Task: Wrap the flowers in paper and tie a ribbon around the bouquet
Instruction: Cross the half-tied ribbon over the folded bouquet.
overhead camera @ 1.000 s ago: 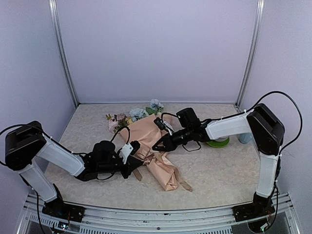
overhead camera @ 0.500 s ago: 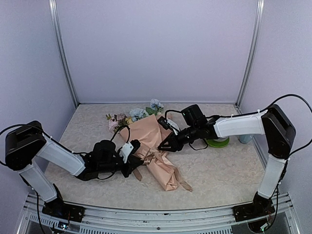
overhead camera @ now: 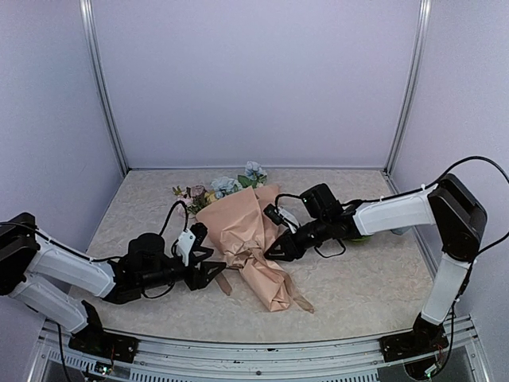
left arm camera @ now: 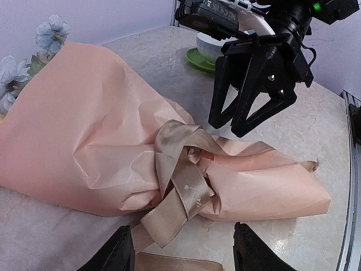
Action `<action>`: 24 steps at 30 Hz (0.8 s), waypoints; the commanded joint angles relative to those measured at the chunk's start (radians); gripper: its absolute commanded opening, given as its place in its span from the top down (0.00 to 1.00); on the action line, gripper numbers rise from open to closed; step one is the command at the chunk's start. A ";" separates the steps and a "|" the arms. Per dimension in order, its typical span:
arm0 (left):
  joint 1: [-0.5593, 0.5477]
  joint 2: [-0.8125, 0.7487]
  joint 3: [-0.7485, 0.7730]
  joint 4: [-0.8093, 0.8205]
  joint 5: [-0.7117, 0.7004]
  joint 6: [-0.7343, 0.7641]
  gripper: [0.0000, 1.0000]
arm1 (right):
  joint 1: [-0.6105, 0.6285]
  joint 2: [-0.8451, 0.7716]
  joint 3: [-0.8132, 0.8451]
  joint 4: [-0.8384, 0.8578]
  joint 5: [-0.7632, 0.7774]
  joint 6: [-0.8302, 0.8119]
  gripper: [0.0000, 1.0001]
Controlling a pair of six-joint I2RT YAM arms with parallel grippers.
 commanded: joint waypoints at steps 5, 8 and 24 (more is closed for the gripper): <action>-0.041 0.115 0.243 -0.192 -0.175 0.159 0.59 | 0.025 0.013 -0.024 0.136 -0.027 0.076 0.65; -0.045 0.167 0.284 -0.158 -0.191 0.219 0.64 | 0.029 0.027 -0.029 0.147 -0.031 0.086 0.68; -0.074 0.314 0.383 -0.186 -0.205 0.345 0.66 | 0.041 0.077 -0.025 0.149 -0.066 0.100 0.77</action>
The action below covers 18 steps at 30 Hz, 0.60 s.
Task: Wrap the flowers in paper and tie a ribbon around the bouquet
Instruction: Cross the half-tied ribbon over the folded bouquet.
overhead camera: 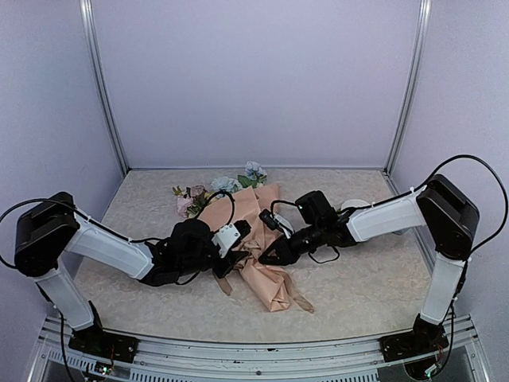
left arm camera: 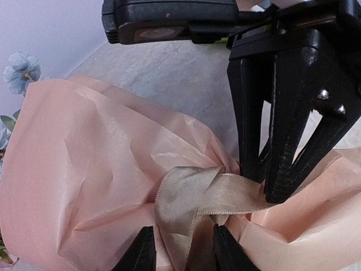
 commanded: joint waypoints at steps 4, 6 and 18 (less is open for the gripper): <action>-0.028 0.040 0.032 0.000 -0.077 0.047 0.66 | 0.009 0.026 0.007 0.011 -0.041 0.007 0.83; -0.033 0.048 0.037 0.001 -0.097 0.049 0.68 | 0.010 0.030 0.011 0.013 -0.047 0.009 0.83; -0.047 0.057 0.045 0.009 -0.134 0.056 0.95 | 0.012 0.057 0.019 0.070 -0.096 0.048 0.99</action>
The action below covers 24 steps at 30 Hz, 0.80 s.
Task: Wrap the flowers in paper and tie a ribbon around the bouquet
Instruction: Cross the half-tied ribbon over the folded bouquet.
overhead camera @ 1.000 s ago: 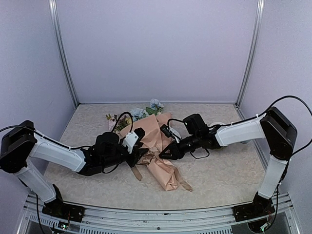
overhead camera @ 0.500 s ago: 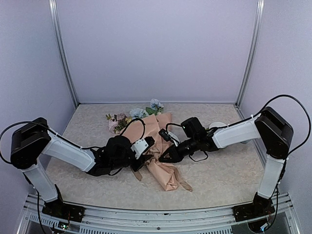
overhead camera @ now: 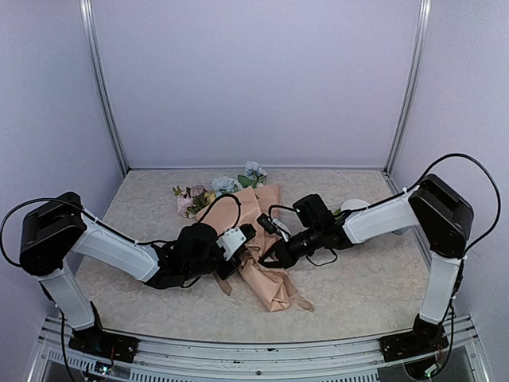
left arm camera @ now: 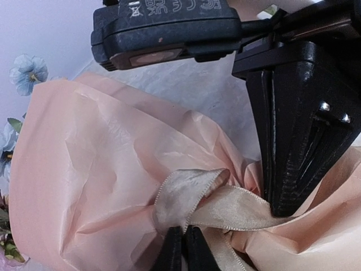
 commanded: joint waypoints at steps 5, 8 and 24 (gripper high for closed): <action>-0.006 -0.008 0.008 0.011 -0.007 -0.001 0.97 | 0.010 0.016 0.011 0.104 -0.059 0.060 1.00; -0.007 -0.019 -0.005 0.019 -0.006 -0.005 0.96 | 0.011 0.014 0.007 0.129 -0.057 0.077 1.00; 0.004 -0.026 -0.033 0.017 -0.042 -0.032 0.88 | 0.002 -0.079 0.014 -0.024 0.075 0.016 0.83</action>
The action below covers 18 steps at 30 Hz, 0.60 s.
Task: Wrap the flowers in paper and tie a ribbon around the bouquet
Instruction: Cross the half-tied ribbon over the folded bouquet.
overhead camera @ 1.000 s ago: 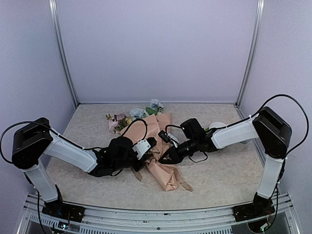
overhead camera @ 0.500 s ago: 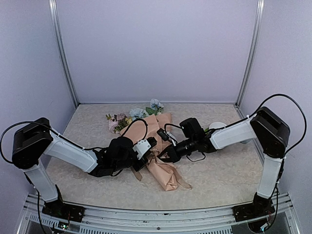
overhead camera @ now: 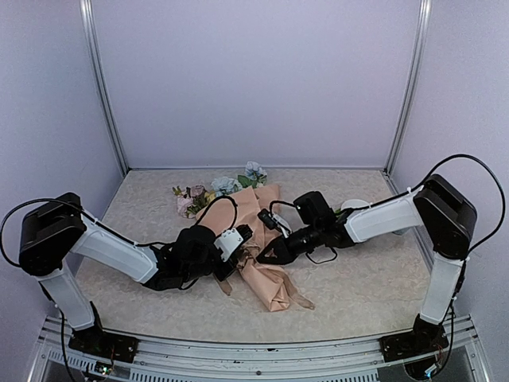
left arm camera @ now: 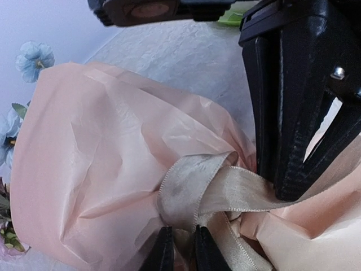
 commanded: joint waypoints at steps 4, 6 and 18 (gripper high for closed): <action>0.004 -0.019 -0.010 0.014 -0.004 -0.016 0.97 | -0.003 -0.100 -0.021 -0.031 0.005 -0.056 0.69; 0.004 -0.018 -0.010 0.016 -0.003 -0.016 0.99 | 0.000 -0.100 -0.030 -0.027 0.002 -0.057 0.65; 0.006 -0.032 -0.010 0.006 -0.017 -0.019 0.82 | 0.016 -0.012 -0.037 0.060 0.013 -0.002 0.61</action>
